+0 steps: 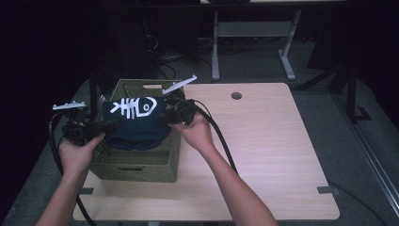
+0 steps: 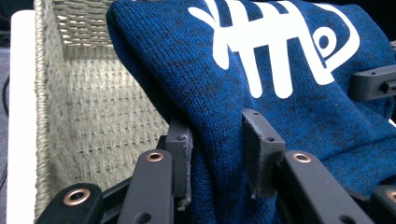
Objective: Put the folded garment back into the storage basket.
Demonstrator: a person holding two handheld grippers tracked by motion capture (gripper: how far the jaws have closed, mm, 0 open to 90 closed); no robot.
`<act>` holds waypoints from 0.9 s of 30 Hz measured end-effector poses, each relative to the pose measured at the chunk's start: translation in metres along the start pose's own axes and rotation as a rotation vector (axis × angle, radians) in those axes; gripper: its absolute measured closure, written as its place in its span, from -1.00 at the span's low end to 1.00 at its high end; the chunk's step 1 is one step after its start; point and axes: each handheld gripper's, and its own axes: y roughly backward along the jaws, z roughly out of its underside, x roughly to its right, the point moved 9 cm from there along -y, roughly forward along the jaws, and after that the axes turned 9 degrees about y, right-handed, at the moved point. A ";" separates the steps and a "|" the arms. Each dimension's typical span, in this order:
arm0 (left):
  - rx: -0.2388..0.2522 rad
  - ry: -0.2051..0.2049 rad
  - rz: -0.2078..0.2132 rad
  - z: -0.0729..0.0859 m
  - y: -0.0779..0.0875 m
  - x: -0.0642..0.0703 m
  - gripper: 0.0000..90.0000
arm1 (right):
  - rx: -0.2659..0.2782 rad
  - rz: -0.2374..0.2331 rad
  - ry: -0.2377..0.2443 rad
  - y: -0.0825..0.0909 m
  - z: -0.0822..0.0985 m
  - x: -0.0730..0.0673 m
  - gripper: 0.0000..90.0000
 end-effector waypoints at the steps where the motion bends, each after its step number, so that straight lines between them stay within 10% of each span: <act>1: 0.003 0.006 -0.003 0.000 0.000 -0.001 0.47 | -0.002 -0.002 -0.004 -0.002 0.000 0.000 0.57; 27: -0.049 0.025 -0.068 0.009 -0.011 -0.027 0.45 | -0.068 -0.014 -0.015 -0.040 0.016 -0.005 0.57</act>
